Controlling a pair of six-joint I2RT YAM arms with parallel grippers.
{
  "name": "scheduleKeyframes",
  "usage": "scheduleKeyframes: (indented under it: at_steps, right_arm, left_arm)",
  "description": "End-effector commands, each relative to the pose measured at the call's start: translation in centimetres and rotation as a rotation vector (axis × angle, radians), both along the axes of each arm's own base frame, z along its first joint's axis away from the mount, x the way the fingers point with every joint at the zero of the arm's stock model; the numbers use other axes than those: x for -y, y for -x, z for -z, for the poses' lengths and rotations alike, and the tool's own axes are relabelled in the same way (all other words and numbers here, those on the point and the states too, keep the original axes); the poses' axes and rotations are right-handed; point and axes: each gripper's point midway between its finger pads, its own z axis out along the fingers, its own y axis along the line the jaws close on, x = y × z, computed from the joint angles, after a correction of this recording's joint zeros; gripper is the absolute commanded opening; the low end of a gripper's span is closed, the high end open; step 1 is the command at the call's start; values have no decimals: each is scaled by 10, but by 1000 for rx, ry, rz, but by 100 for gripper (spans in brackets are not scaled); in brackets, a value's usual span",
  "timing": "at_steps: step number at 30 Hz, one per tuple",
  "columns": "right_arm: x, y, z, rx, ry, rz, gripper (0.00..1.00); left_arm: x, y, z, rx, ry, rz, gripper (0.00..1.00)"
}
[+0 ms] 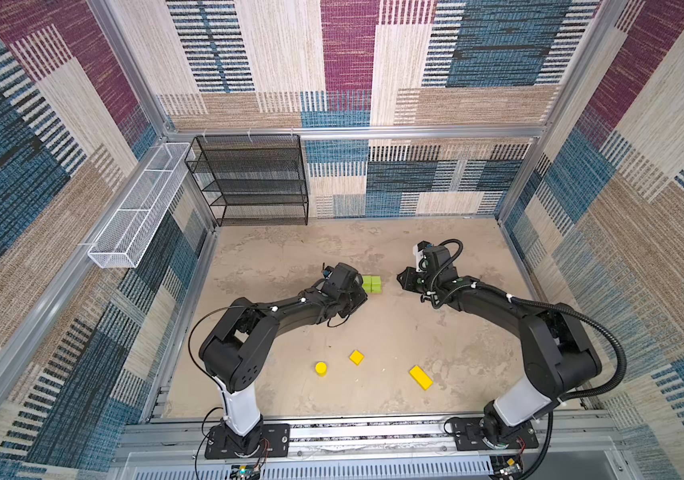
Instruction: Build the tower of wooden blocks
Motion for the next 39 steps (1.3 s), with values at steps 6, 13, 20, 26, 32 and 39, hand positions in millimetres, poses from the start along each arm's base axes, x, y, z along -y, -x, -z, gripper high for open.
scheduleKeyframes:
  at_steps: [6, 13, 20, 26, 32, 39]
  right_arm:
    - [-22, -7, -1, -3, -95, -68, 31]
    - [-34, -15, 3, -13, -134, -97, 40]
    - [-43, -21, 12, -39, -174, -112, 40]
    - [-46, -24, 17, -50, -203, -104, 40]
    - [-50, -24, 24, -67, -227, -106, 40]
    - [-51, -25, 25, -72, -235, -101, 41]
  left_arm:
    - [-35, -34, -26, 60, -70, 64, 36]
    - [-29, -65, -30, 32, -42, 213, 41]
    - [-18, -68, -20, -11, -80, 331, 41]
    - [-20, -65, -17, -16, -102, 367, 38]
    - [-12, -65, -12, -24, -77, 400, 35]
    - [-8, -65, -8, -27, -59, 406, 44]
